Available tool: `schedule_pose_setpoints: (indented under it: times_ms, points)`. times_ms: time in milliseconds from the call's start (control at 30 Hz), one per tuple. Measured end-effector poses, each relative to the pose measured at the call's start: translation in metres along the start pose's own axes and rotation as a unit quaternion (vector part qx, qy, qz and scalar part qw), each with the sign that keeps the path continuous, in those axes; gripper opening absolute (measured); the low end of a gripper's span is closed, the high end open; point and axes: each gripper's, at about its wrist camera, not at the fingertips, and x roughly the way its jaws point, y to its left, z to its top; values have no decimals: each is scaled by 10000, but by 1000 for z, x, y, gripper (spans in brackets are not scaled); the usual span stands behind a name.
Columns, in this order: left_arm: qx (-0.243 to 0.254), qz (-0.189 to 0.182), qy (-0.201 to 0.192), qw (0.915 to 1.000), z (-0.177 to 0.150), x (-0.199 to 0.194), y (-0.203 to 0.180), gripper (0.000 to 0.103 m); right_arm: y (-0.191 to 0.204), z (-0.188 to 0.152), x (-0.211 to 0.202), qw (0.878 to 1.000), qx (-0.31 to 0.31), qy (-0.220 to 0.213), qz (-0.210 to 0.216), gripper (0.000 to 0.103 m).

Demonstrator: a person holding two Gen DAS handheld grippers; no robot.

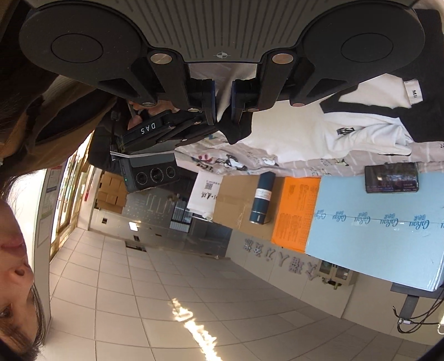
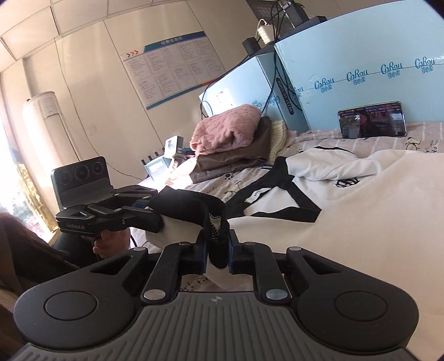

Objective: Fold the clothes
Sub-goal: 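Open both tools and release the flattened T-shirt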

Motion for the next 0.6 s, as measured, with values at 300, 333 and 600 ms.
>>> schedule_pose_setpoints:
  times_ms: [300,333,600]
  points:
    - [-445,-665,444,9958,-24,9,-15,27,15,-54,-4,9935,643,793,511,38]
    - [-331,-712,372,9962,-19,9,-17,39,16,-54,-6,9930,623,827,572,42]
    - [270,1197,205,9922,43,28,19,70,-9,-2,-52,9985,249,-347,-355,67]
